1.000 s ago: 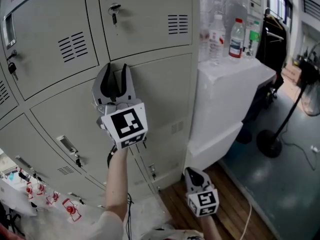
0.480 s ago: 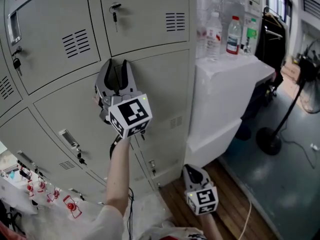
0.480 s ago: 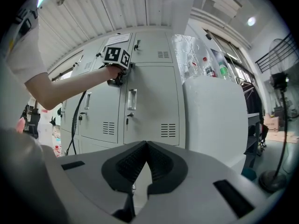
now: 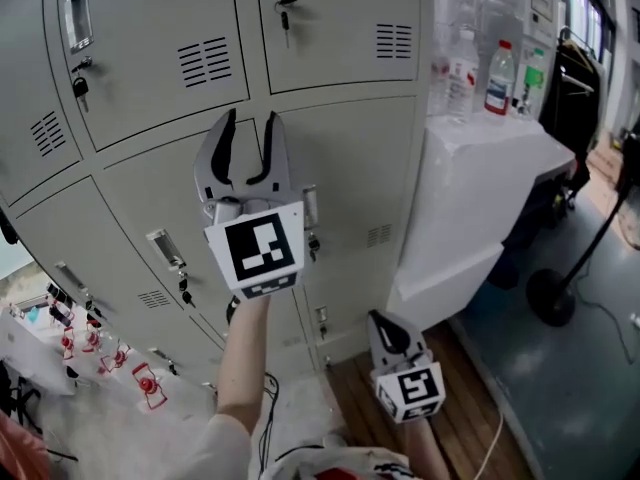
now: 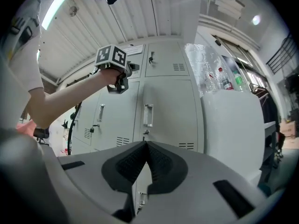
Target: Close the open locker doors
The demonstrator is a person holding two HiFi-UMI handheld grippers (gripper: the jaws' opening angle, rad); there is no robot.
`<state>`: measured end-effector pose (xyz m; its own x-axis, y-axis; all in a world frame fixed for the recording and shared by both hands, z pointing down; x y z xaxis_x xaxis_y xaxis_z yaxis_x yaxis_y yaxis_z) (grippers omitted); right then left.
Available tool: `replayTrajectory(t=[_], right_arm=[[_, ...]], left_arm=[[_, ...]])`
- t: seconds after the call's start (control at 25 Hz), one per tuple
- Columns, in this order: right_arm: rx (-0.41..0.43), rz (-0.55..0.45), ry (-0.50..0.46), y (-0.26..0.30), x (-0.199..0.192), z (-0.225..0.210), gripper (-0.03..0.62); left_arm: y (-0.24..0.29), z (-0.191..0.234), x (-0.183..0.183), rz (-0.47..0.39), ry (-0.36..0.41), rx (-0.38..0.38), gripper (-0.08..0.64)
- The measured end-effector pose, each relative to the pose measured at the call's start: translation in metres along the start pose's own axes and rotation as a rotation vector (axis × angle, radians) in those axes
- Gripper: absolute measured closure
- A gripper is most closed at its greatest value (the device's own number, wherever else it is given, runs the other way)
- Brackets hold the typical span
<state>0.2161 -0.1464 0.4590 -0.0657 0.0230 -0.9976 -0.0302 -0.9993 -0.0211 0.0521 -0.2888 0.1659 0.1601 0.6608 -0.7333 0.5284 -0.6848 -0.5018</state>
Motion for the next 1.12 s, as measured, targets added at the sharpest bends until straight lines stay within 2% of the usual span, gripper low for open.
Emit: replayTrajectory(t=[0.16,0.32,0.4,0.56,0.84,1.12], right_arm=[[0.073,-0.061,-0.005,0.000,0.016,0.018,0.588],[0.143,-0.104,0.009,0.004,0.030,0.041,0.588],[0.187,-0.111,0.010,0.007,0.034,0.056,0.588],[0.268,-0.119,0.001,0.012,0.031,0.086,0.588],[0.357,-0.138,-0.001,0.013,0.026,0.123,0.588],[0.392,-0.137,0.039,0.020,0.015,0.140,0.588]], left_arm=[[-0.052,-0.003,0.011,-0.063,-0.080,-0.010,0.404],[-0.111,-0.009,-0.001,-0.025,-0.142,-0.013,0.472],[-0.139,-0.007,-0.009,-0.009,-0.127,-0.021,0.506],[-0.182,-0.003,-0.030,0.080,-0.108,0.008,0.529],[-0.250,-0.017,-0.082,0.219,-0.267,0.071,0.548],[-0.310,-0.037,-0.133,0.370,-0.292,0.167,0.551]])
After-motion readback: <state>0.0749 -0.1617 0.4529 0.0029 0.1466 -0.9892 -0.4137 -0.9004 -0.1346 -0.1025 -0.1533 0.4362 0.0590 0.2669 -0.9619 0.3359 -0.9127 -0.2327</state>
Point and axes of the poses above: the fingertips, and each gripper's own axes: y forward along the fingers, z to its left, x out of its top, the point moved 8 cm from there along -y, backward along the fingers, and after that the axes turned 11 degrees about -x, right-handed, at the moved point
